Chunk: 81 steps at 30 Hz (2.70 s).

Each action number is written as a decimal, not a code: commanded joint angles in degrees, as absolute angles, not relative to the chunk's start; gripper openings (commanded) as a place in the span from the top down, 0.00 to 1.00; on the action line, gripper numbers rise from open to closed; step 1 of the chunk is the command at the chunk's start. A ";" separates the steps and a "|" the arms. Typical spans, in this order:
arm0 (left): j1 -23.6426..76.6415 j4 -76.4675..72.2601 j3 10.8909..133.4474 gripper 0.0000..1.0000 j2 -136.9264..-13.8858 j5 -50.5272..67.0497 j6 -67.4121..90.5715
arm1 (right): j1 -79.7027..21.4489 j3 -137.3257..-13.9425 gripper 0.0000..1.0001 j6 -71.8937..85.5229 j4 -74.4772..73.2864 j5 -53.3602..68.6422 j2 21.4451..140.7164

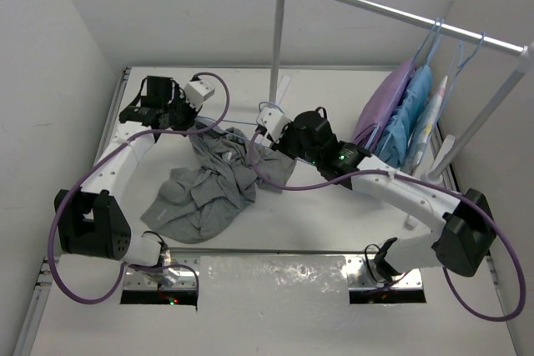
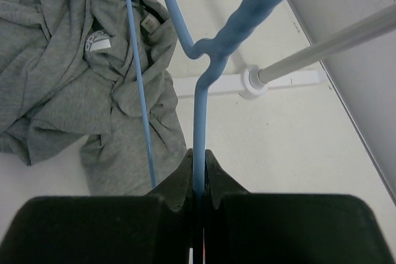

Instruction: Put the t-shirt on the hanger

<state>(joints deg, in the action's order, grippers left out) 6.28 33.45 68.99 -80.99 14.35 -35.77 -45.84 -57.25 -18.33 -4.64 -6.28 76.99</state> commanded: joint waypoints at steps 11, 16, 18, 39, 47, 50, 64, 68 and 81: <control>5.98 31.03 70.58 1.00 -80.24 13.27 -36.91 | -45.70 -65.47 1.00 -21.97 -1.49 -7.20 87.97; 5.98 31.38 70.31 1.00 -80.94 13.62 -38.32 | -45.70 -68.55 1.00 -23.20 -2.20 -8.43 91.40; 5.98 29.80 69.96 1.00 -81.21 13.10 -38.58 | -45.70 -69.43 1.00 -24.26 -2.11 -9.66 91.76; 6.06 32.34 80.32 1.00 -87.19 14.24 -37.18 | -45.70 -66.19 1.00 -31.46 6.68 -15.91 91.23; 6.68 29.53 78.92 1.00 -86.83 10.29 -36.83 | -45.62 -63.55 1.00 -31.99 8.17 -15.03 90.53; 6.86 29.79 79.54 1.00 -87.36 8.53 -37.09 | -45.70 -63.11 1.00 -32.25 8.61 -14.42 90.70; 10.02 30.50 75.76 1.00 -85.08 6.25 -43.86 | -47.19 -63.90 1.00 -36.90 9.22 -18.19 87.90; 10.19 31.03 77.34 1.00 -85.61 7.90 -43.16 | -47.29 -60.91 1.00 -39.19 15.02 -18.90 86.48; 10.72 37.00 78.06 1.00 -81.92 20.73 -48.24 | -47.20 -57.83 1.00 -42.97 20.57 -12.84 91.05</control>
<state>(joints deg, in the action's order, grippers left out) 10.17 34.68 76.20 -85.91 14.48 -44.97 -47.03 -57.89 -40.99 15.09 -15.92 90.50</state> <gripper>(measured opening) 0.004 0.009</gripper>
